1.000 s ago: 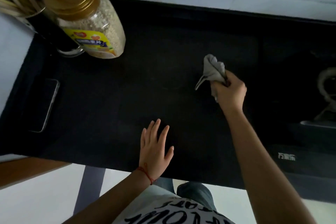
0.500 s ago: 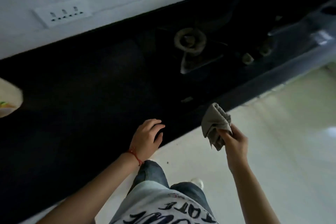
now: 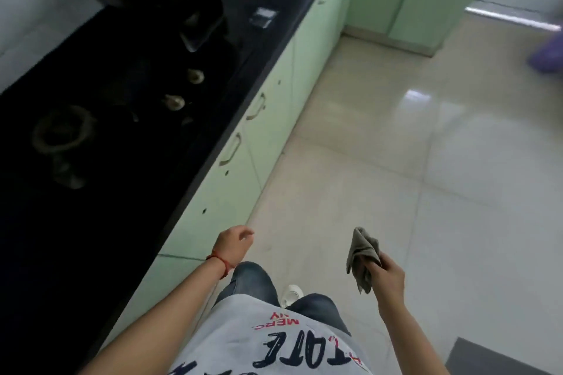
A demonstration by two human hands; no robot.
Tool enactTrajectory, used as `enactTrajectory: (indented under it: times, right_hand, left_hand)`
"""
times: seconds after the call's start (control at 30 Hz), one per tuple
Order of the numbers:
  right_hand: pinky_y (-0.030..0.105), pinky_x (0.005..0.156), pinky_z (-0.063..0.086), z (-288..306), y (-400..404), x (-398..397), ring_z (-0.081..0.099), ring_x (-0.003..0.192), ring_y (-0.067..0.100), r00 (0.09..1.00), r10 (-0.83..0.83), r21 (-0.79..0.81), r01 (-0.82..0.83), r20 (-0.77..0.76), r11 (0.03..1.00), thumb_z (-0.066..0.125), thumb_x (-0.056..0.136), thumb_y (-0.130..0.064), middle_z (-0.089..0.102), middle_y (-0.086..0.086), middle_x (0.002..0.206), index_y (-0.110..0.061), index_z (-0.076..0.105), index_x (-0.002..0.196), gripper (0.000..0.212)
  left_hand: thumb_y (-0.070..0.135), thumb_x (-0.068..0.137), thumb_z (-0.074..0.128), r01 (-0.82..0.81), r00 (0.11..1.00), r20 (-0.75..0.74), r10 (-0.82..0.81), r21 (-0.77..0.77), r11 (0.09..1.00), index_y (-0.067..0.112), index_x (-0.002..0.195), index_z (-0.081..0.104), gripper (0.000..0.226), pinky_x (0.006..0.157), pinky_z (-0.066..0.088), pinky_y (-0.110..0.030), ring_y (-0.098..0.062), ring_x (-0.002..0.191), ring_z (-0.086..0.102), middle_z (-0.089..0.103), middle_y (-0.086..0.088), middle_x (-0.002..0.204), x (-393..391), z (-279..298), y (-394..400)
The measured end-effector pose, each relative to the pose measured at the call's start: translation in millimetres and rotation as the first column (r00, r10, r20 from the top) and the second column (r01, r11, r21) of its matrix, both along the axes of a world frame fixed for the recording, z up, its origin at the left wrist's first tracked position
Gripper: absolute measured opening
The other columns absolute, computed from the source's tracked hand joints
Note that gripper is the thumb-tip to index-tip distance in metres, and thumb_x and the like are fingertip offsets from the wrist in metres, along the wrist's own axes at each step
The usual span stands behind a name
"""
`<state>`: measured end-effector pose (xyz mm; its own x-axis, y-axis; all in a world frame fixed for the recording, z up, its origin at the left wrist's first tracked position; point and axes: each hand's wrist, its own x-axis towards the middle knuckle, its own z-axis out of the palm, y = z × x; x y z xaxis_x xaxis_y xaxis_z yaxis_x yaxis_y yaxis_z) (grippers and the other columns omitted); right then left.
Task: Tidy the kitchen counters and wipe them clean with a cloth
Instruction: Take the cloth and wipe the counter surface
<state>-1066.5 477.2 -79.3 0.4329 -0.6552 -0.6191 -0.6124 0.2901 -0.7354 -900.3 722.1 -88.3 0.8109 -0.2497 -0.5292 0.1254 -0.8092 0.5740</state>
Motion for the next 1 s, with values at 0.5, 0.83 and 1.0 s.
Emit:
enactTrajectory:
  times: [0.5, 0.83, 1.0]
  right_hand:
    - [0.027, 0.052, 0.036, -27.8, -207.3, 116.3, 0.043, 0.060, 0.020, 0.915, -0.403, 0.014, 0.403, -0.025, 0.915, 0.059, 0.082, -0.001, 0.052, 0.005, 0.063, -0.011, 0.064, 0.082, 0.011]
    - [0.028, 0.054, 0.036, -46.0, -322.0, 177.2, 0.039, 0.055, 0.019, 0.806, -0.577, 0.048, 0.586, -0.128, 0.809, 0.063, 0.081, -0.002, 0.049, 0.006, 0.062, -0.007, 0.064, 0.085, 0.007]
    - [0.029, 0.057, 0.032, -65.1, -386.7, 206.1, 0.036, 0.057, 0.018, 0.783, -0.595, 0.022, 0.608, -0.179, 0.794, 0.064, 0.080, -0.003, 0.045, 0.006, 0.060, -0.004, 0.064, 0.084, 0.004]
  left_hand:
    - [0.008, 0.081, 0.054, 0.015, 0.951, -0.306, 0.051, 0.209, 0.978, 0.019, 0.054, 0.056, 0.030, 0.077, 0.048, -0.032, -0.025, 0.075, 0.058, 0.062, -0.010, 0.068, 163.0, -66.4, -159.9]
    - [0.009, 0.086, 0.052, 0.179, 0.938, -0.309, -0.157, 0.044, 0.983, 0.023, 0.056, 0.053, 0.033, 0.077, 0.049, -0.030, -0.022, 0.075, 0.056, 0.056, 0.003, 0.062, 294.3, -37.4, -379.2]
    - [0.010, 0.087, 0.052, 0.167, 0.944, -0.283, -0.171, -0.038, 0.985, 0.017, 0.068, 0.057, 0.022, 0.057, 0.037, -0.019, -0.022, 0.073, 0.055, 0.055, 0.004, 0.062, 345.3, -44.1, -467.3]
